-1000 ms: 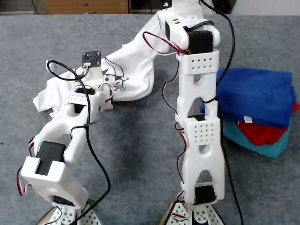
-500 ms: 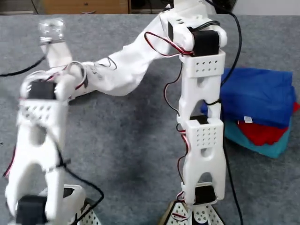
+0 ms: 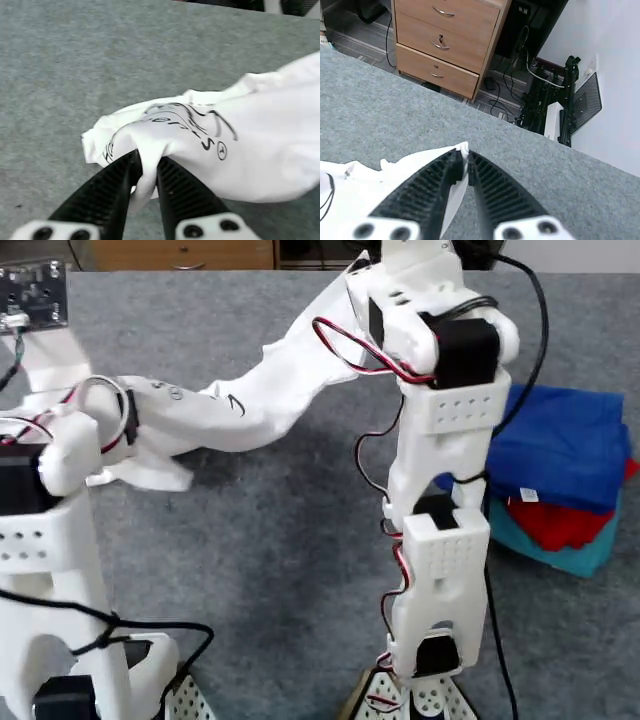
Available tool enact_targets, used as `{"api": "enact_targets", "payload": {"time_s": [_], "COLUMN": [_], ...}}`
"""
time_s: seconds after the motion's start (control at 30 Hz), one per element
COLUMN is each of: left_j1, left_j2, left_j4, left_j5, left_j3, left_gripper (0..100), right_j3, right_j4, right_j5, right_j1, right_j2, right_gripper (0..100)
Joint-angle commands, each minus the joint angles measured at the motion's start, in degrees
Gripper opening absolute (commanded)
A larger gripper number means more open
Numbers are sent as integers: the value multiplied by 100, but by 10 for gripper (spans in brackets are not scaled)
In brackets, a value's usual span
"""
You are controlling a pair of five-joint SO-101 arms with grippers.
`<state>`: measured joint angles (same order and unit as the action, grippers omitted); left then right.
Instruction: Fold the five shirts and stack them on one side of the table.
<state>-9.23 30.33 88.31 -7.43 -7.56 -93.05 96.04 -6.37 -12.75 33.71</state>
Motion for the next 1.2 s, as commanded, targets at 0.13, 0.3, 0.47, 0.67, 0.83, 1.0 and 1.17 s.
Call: {"api": "enact_targets", "payload": {"time_s": [0.13,0.3,0.47,0.67,0.83,1.0,1.17], "left_j1": [-589,-756,-1240,-1679,-1670,-1653,-1626], "left_j2": [-312,-1288,-3081,-4637,-5059,-4822,-3934], "left_j4": [-2725,-4571,-5301,-4079,-3165,-2699,-2286], "left_j5": [-774,-870,-255,492,651,299,70], "left_j3": [2822,3807,3253,1240,369,246,510], "left_gripper": [18,18,18,143,202,202,202], "right_j3": [-233,-242,-242,-242,-242,-242,-242], "right_j4": [9,-431,-809,-1204,-1538,-1837,-2171], "right_j5": [-44,-44,-44,-44,-44,-44,-44], "right_j1": [-31,-22,-48,-66,-277,-444,-435], "right_j2": [-426,84,541,892,1385,1851,2299], "right_gripper": [5,5,5,5,4,4,5]}}
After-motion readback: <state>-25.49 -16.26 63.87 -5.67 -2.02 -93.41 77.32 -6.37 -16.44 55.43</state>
